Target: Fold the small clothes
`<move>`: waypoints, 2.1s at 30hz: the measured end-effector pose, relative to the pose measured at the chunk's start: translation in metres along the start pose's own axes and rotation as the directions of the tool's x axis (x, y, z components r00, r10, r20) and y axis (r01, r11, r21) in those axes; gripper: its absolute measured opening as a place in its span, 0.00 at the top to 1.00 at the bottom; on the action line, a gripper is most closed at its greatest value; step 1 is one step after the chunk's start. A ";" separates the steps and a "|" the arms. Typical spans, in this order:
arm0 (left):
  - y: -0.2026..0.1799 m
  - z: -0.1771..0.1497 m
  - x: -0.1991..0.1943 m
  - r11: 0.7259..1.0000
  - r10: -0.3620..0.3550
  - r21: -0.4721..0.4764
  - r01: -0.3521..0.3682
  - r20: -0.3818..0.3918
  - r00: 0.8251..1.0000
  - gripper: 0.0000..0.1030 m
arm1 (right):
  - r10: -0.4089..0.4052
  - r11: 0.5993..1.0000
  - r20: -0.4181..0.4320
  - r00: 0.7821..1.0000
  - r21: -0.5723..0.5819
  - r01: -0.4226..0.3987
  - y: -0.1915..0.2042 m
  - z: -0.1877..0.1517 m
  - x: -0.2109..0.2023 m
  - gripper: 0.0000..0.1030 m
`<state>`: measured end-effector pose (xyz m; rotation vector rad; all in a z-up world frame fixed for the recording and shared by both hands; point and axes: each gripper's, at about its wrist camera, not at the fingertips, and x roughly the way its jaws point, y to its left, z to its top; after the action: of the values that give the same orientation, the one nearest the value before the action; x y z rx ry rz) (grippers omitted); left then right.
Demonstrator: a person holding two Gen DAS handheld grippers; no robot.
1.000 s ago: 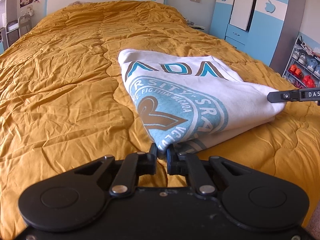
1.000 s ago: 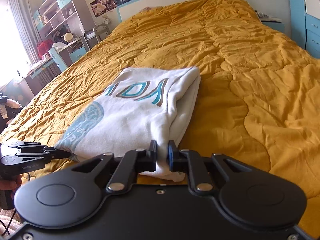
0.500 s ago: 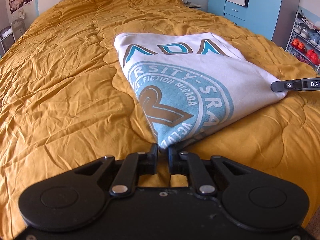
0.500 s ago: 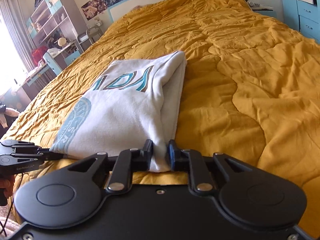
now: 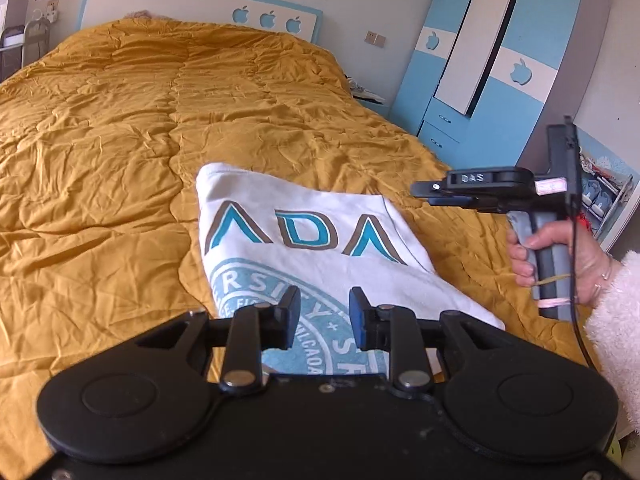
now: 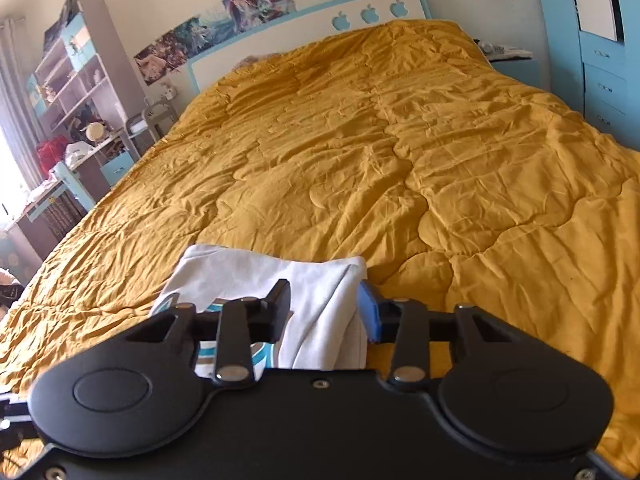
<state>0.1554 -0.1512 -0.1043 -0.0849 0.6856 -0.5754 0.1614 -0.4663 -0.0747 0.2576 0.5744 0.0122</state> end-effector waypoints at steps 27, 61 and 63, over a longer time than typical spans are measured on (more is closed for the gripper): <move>0.023 -0.007 0.037 0.993 -0.018 -0.116 0.010 -0.064 0.998 0.69 | -0.038 0.995 -0.052 0.998 0.086 0.043 -0.022 0.003 0.061 0.78; 0.151 -0.006 0.055 0.804 -0.210 -0.579 0.137 -0.061 0.976 0.52 | 0.345 0.871 -0.101 0.933 0.406 -0.278 -0.077 -0.068 -0.009 0.26; 0.156 -0.013 0.069 0.758 -0.289 -0.627 0.182 -0.072 0.955 0.51 | 0.390 0.846 -0.114 0.914 0.436 -0.307 -0.081 -0.071 0.003 0.26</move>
<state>0.2647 -0.0547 -0.1950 -0.7590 1.0188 -0.5848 0.1206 -0.5280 -0.1537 0.7800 0.7213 0.2791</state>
